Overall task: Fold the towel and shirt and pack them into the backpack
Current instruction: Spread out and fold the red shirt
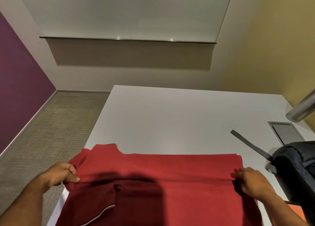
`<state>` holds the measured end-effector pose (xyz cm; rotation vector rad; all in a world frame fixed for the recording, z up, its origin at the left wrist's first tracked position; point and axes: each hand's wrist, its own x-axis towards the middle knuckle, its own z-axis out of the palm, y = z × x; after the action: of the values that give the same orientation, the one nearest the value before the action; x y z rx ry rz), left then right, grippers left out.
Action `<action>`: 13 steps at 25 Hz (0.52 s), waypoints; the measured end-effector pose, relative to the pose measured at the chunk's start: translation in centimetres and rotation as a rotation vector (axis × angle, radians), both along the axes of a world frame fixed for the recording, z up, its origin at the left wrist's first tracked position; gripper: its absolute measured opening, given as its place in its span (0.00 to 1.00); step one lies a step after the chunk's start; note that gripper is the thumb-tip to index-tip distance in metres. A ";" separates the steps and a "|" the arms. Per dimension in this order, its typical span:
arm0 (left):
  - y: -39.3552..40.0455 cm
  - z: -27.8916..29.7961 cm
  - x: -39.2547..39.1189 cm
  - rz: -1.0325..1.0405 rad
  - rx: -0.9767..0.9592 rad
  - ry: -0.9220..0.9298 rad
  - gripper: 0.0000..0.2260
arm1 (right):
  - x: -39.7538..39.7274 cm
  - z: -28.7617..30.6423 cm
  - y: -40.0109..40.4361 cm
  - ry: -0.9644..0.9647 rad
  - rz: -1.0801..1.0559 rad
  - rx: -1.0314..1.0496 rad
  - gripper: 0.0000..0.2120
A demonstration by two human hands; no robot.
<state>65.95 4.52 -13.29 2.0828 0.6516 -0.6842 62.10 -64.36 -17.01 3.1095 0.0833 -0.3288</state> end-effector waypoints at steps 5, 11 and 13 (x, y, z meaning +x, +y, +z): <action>0.4 -1.8 -0.6 0.000 0.051 0.028 0.11 | -1.5 -0.5 0.7 -0.015 0.055 -0.033 0.15; 0.3 -2.4 0.0 0.085 0.083 -0.051 0.10 | 0.9 0.2 8.4 -0.195 0.026 0.201 0.10; -0.7 -2.2 0.5 0.126 0.138 -0.129 0.09 | 2.3 -0.1 13.4 -0.175 -0.023 0.399 0.07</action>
<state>66.43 3.80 -15.49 2.1705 0.7680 -0.4406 64.43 -51.00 -17.08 3.5189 0.1251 -0.0395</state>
